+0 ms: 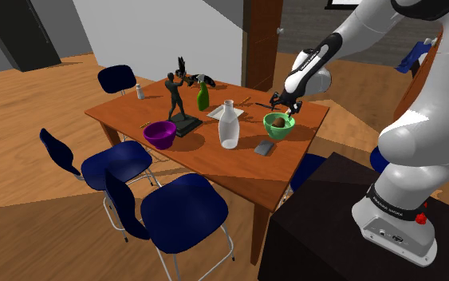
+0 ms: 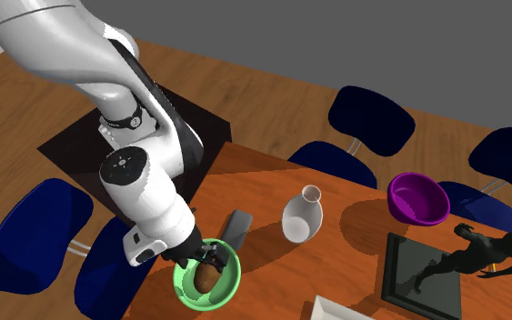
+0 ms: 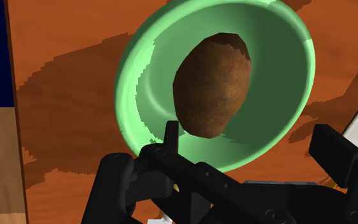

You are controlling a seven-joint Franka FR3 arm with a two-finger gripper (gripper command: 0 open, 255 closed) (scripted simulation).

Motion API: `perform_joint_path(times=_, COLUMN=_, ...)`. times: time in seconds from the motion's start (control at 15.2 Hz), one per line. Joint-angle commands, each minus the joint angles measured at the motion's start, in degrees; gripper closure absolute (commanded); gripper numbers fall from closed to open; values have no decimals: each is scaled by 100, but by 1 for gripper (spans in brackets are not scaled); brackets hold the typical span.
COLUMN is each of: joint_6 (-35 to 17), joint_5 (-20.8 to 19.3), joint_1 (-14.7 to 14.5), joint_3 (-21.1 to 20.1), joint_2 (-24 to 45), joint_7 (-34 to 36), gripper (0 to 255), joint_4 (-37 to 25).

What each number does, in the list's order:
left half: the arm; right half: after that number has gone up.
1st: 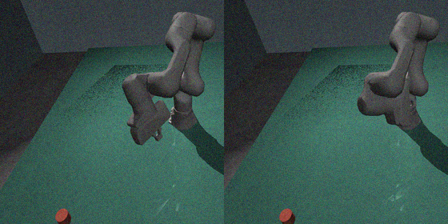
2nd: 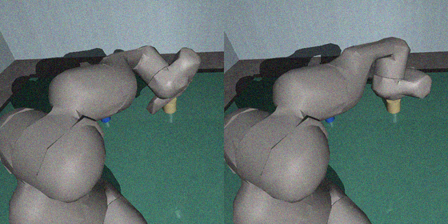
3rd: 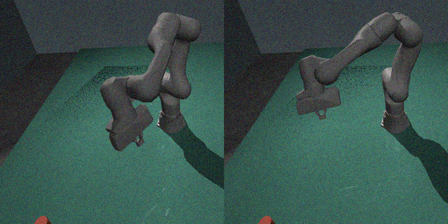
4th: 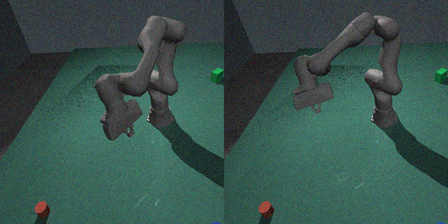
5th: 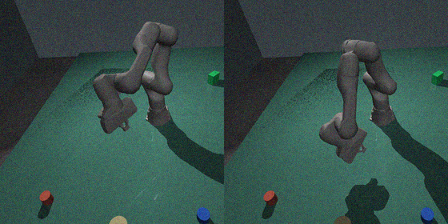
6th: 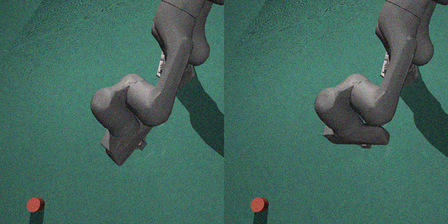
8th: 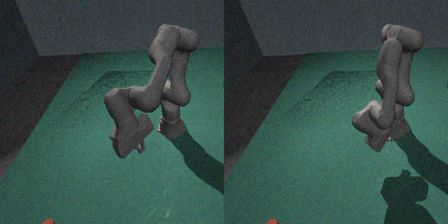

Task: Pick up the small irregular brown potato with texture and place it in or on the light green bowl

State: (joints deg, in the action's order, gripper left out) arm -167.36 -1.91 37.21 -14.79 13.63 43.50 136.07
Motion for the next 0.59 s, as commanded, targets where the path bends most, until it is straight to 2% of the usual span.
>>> perform_joint_path(times=0.0, joint_6=263, joint_5=243, joint_1=152, joint_3=-179, joint_2=-411, joint_7=-171, gripper=0, joint_4=142)
perform_joint_path(times=0.07, joint_6=386, joint_5=366, joint_1=201, joint_3=-236, joint_2=-589, joint_7=-260, gripper=0, joint_4=191)
perform_joint_path(times=0.53, joint_6=386, joint_5=372, joint_1=186, joint_3=-222, joint_2=-590, joint_7=-264, gripper=0, joint_4=191)
